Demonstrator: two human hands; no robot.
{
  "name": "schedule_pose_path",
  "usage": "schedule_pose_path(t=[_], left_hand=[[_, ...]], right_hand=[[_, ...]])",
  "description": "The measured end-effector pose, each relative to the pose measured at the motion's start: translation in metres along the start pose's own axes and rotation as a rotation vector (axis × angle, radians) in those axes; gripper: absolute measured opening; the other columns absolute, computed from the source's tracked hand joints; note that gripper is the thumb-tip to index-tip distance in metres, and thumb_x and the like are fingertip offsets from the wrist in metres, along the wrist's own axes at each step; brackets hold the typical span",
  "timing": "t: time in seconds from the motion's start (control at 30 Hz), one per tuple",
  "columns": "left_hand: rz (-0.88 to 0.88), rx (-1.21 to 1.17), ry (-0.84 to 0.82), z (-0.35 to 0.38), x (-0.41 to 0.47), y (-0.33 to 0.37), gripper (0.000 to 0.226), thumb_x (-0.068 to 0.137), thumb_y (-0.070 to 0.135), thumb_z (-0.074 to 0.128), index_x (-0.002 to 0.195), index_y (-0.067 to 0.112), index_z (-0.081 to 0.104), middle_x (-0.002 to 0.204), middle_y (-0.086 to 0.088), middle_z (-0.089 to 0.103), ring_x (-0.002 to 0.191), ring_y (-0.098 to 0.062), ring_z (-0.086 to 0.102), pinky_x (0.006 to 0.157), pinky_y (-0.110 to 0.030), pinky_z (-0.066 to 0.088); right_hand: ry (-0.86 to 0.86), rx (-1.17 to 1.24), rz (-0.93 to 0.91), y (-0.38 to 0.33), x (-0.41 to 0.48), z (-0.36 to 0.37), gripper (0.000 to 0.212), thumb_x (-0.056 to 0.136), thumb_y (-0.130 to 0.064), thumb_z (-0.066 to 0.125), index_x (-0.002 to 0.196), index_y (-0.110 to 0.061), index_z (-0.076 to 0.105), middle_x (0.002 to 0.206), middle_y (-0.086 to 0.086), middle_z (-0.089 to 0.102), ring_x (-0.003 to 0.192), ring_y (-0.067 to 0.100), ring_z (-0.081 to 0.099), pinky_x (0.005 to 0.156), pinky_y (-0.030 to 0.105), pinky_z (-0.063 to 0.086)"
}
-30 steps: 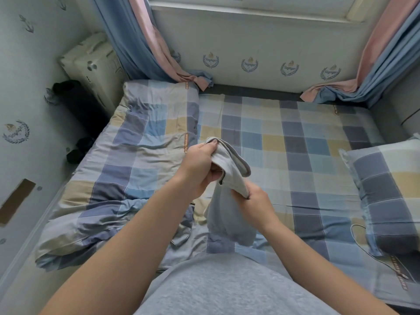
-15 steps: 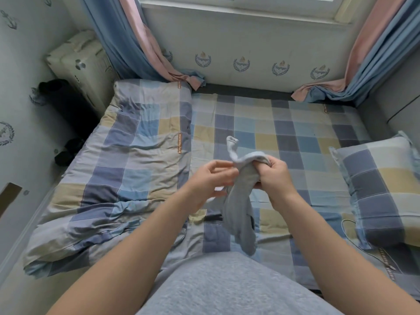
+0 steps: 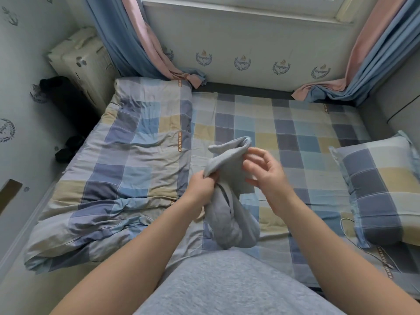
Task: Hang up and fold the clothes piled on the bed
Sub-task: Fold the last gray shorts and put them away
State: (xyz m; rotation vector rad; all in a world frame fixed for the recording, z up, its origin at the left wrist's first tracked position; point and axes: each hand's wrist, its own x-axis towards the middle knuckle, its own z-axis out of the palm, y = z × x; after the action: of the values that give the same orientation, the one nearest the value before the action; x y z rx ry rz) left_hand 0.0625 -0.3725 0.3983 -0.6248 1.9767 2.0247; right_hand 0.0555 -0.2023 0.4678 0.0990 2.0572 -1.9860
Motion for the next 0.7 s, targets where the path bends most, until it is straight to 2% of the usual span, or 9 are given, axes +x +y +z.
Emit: schedule_pose_path(t=[0.1,0.17,0.23,0.33,0.4,0.5,0.53,0.6,0.7], left_hand=[[-0.076,-0.149,0.017,-0.002,-0.001,0.017,0.017,0.102,0.028,0.056,0.098,0.017,0.067,0.094,-0.008,0.074,0.088,-0.021,0.072,0.068,-0.03,0.057],[-0.07,-0.203,0.017,-0.003,-0.005,0.03,0.019,0.102,0.028,0.058,0.098,0.011,0.067,0.089,-0.01,0.074,0.085,-0.024,0.073,0.069,-0.033,0.058],[-0.023,-0.201,0.005,-0.003,-0.011,0.041,0.02,0.101,0.026,0.059,0.097,0.008,0.067,0.089,-0.013,0.073,0.088,-0.028,0.072,0.078,-0.038,0.059],[0.003,-0.227,-0.098,-0.009,-0.021,0.052,0.024,0.102,0.024,0.058,0.108,0.003,0.065,0.098,-0.017,0.071,0.093,-0.029,0.071,0.086,-0.042,0.058],[0.016,-0.215,-0.173,-0.017,-0.026,0.053,0.024,0.102,0.027,0.057,0.111,0.006,0.065,0.103,-0.016,0.071,0.094,-0.027,0.07,0.084,-0.04,0.058],[0.057,-0.128,-0.218,-0.026,-0.031,0.044,0.026,0.1,0.028,0.061,0.119,0.012,0.064,0.105,-0.007,0.074,0.089,-0.014,0.072,0.075,-0.026,0.057],[0.08,-0.098,-0.229,-0.028,-0.033,0.04,0.024,0.097,0.025,0.065,0.119,0.014,0.065,0.102,-0.003,0.074,0.085,-0.009,0.072,0.071,-0.023,0.056],[0.127,-0.051,-0.285,-0.03,-0.036,0.028,0.028,0.09,0.018,0.074,0.116,0.018,0.065,0.1,0.002,0.073,0.084,-0.006,0.071,0.071,-0.02,0.055],[0.197,0.12,-0.374,-0.034,-0.038,0.012,0.051,0.078,0.02,0.085,0.121,0.027,0.06,0.115,0.003,0.067,0.098,-0.002,0.068,0.079,-0.019,0.054]], right_hand=[[-0.274,-0.258,0.103,0.025,-0.012,0.002,0.06,0.082,-0.041,0.079,0.131,-0.044,0.045,0.134,-0.019,0.051,0.12,0.001,0.054,0.09,0.019,0.047],[-0.396,-0.261,0.15,0.045,-0.02,0.011,0.075,0.076,-0.041,0.086,0.137,-0.041,0.043,0.127,-0.025,0.058,0.113,-0.004,0.059,0.087,0.018,0.052],[-0.31,-0.285,0.091,0.06,-0.024,0.021,0.058,0.079,-0.033,0.079,0.131,-0.032,0.054,0.12,-0.01,0.069,0.11,0.009,0.066,0.088,0.033,0.058],[-0.109,-0.308,0.004,0.055,-0.018,0.029,0.016,0.089,-0.017,0.063,0.104,-0.014,0.068,0.097,0.012,0.073,0.094,0.03,0.069,0.082,0.048,0.058],[-0.054,-0.257,0.038,0.046,-0.01,0.03,0.008,0.091,-0.01,0.063,0.094,-0.011,0.07,0.086,0.013,0.075,0.079,0.024,0.072,0.074,0.044,0.06],[-0.006,-0.205,0.115,0.033,-0.004,0.031,0.012,0.094,-0.009,0.063,0.087,-0.015,0.071,0.067,-0.001,0.073,0.062,0.013,0.069,0.055,0.027,0.057],[0.001,-0.187,0.139,0.03,-0.003,0.031,0.012,0.095,-0.01,0.063,0.087,-0.015,0.072,0.068,-0.001,0.073,0.062,0.013,0.069,0.056,0.027,0.056],[0.017,-0.14,0.176,0.023,-0.004,0.032,0.01,0.095,-0.012,0.063,0.091,-0.01,0.072,0.077,0.01,0.073,0.069,0.022,0.069,0.067,0.037,0.058],[0.07,-0.026,0.214,0.012,-0.008,0.036,0.013,0.096,-0.011,0.062,0.1,-0.002,0.07,0.097,0.026,0.073,0.085,0.037,0.072,0.083,0.053,0.058]])
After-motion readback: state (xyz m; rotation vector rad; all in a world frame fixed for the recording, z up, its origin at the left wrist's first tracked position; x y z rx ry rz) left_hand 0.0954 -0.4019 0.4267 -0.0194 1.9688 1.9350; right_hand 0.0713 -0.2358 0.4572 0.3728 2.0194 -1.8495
